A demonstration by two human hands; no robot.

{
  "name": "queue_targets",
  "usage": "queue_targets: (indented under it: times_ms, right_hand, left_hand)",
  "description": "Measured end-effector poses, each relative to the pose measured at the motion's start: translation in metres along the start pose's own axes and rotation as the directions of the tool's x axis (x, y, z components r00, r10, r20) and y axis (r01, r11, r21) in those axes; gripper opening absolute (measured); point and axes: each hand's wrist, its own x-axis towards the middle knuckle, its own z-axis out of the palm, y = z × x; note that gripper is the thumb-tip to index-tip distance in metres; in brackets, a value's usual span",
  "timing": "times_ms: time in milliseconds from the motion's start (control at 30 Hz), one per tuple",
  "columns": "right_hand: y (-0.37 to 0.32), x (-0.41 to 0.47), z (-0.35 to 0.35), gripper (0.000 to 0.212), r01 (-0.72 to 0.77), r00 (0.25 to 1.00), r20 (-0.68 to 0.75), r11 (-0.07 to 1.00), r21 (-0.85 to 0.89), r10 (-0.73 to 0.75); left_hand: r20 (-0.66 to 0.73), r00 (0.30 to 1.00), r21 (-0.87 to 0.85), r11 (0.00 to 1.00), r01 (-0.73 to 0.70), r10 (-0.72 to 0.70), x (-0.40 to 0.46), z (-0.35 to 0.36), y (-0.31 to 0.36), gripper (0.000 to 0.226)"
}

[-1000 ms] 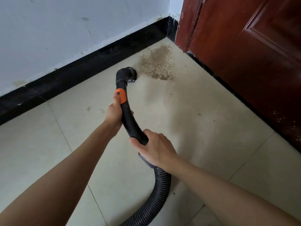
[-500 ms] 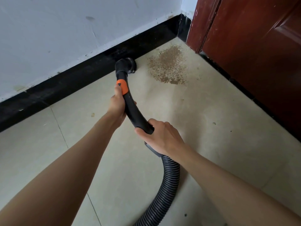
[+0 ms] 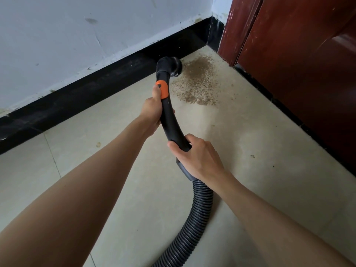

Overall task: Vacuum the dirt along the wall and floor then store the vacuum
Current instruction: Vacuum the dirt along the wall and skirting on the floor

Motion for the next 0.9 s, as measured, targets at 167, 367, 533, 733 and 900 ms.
queue_targets:
  times_ms: [167,367,533,733,900]
  right_hand:
    - [0.002,0.006,-0.006,0.041,-0.003,1.000,-0.007,1.000,0.002,0.003]
    - [-0.003,-0.009,0.002,0.039,0.018,0.998,0.057,0.999,-0.051,-0.015]
    - [-0.007,-0.039,0.015,0.040,0.087,0.984,0.170,0.982,-0.170,-0.058]
    - [-0.004,-0.057,0.013,0.039,0.044,0.986,0.164,0.982,-0.185,-0.014]
    - [-0.005,-0.058,0.006,0.038,-0.056,0.994,0.081,0.990,-0.126,0.066]
  left_hand:
    - [0.020,1.000,0.006,1.000,-0.022,0.022,0.006,0.006,0.003,0.050]
    - [-0.042,0.999,-0.012,1.000,-0.022,0.022,-0.010,-0.011,-0.010,0.048]
    - [-0.148,0.989,-0.098,0.995,-0.029,0.014,-0.045,-0.045,-0.040,0.044]
    - [-0.104,0.995,-0.094,0.995,-0.022,0.012,-0.060,-0.047,-0.048,0.045]
    - [-0.001,1.000,0.019,0.999,0.028,-0.028,-0.046,-0.032,-0.042,0.060]
